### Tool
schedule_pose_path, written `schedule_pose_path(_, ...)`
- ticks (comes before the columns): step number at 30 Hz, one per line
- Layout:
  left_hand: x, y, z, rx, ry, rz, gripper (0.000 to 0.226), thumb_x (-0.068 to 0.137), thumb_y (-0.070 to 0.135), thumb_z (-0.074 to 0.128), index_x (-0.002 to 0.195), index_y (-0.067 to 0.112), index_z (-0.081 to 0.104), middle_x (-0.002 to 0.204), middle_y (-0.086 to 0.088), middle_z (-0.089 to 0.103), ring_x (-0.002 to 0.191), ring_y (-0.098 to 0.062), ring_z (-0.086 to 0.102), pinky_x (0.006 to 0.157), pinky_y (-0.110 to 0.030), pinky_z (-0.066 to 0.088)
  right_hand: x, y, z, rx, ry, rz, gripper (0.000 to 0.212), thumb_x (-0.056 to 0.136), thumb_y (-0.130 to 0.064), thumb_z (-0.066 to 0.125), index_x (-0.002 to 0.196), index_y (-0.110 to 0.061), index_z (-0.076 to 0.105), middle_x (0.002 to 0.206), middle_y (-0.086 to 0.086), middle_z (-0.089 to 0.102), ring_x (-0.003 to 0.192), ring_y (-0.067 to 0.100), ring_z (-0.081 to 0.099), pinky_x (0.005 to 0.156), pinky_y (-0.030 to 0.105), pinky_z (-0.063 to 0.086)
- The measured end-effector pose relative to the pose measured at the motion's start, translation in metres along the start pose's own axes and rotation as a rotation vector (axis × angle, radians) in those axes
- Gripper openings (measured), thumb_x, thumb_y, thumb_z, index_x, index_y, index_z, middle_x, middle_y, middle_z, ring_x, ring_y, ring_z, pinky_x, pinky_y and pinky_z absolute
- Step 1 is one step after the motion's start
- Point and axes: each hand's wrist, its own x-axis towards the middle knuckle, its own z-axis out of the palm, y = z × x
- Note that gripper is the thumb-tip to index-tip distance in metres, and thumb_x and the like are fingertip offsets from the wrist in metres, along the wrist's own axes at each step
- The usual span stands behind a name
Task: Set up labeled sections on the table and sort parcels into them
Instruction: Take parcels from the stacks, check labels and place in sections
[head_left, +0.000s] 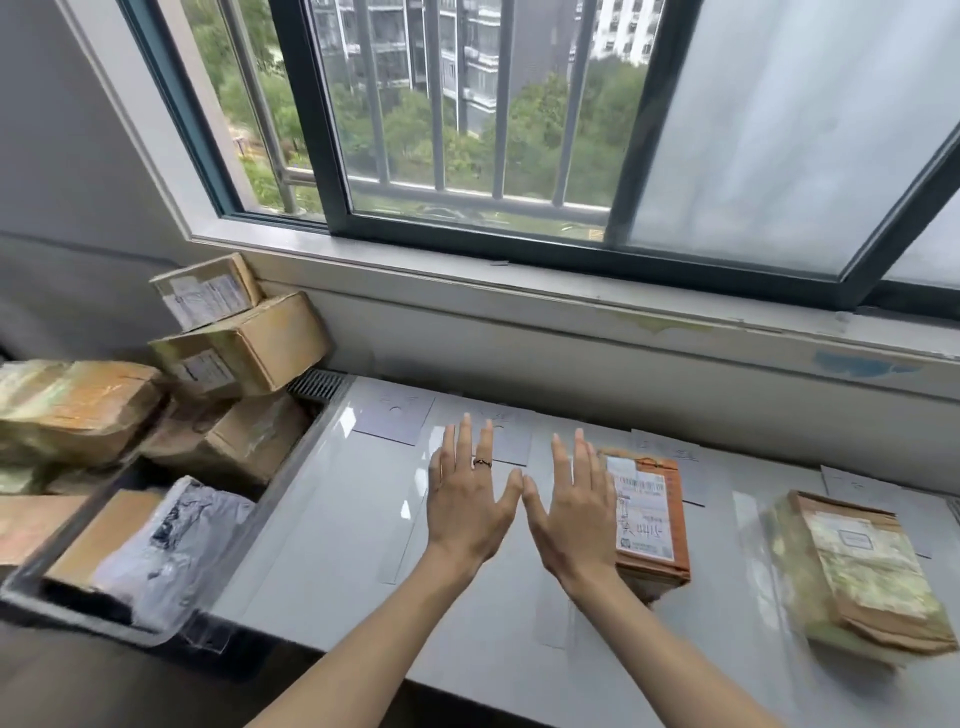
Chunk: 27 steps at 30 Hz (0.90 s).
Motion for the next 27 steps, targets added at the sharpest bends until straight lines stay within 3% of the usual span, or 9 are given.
schedule_pose_path(5, 0.015, -0.016, -0.009, -0.003, -0.002, -0.032, 0.083, 0.086, 0.066, 0.008, 0.157, 0.022, 0.01, 0.165, -0.003, 0.001, 0.152, -0.021, -0.002, 0.121, -0.035, 0.001, 0.019, -0.017, 0.008, -0.025, 0.019, -0.038, 0.067, 0.093, -0.057, 0.036, 0.146, -0.018, 0.042, 0.155, 0.011, 0.035, 0.142, 0.03, 0.035, 0.116, 0.038, 0.01)
schedule_pose_path(12, 0.032, -0.055, -0.026, 0.028, 0.02, -0.083, 0.084, 0.086, 0.067, 0.01, 0.157, 0.023, 0.004, 0.165, -0.001, -0.003, 0.151, -0.019, -0.007, 0.12, -0.033, -0.001, 0.039, -0.051, 0.032, 0.054, -0.016, -0.082, 0.07, 0.091, -0.058, 0.03, 0.147, -0.017, 0.041, 0.157, 0.011, 0.033, 0.143, 0.029, 0.033, 0.112, 0.048, 0.031)
schedule_pose_path(17, 0.036, -0.096, -0.038, 0.001, 0.036, -0.122, 0.084, 0.087, 0.066, 0.014, 0.157, 0.021, 0.003, 0.165, 0.001, -0.005, 0.151, -0.016, -0.008, 0.114, -0.028, -0.01, 0.042, -0.091, 0.053, 0.049, -0.034, -0.109, 0.069, 0.091, -0.057, 0.03, 0.147, -0.018, 0.041, 0.156, 0.01, 0.034, 0.142, 0.027, 0.034, 0.113, 0.048, 0.033)
schedule_pose_path(27, 0.07, -0.236, -0.068, -0.081, 0.017, -0.128, 0.092, 0.082, 0.068, 0.01, 0.156, 0.015, 0.008, 0.165, -0.004, -0.002, 0.151, -0.018, -0.004, 0.121, -0.036, 0.001, 0.048, -0.22, 0.13, 0.059, -0.053, -0.075, 0.067, 0.093, -0.056, 0.032, 0.149, -0.019, 0.037, 0.158, 0.009, 0.031, 0.143, 0.026, 0.031, 0.116, 0.046, 0.027)
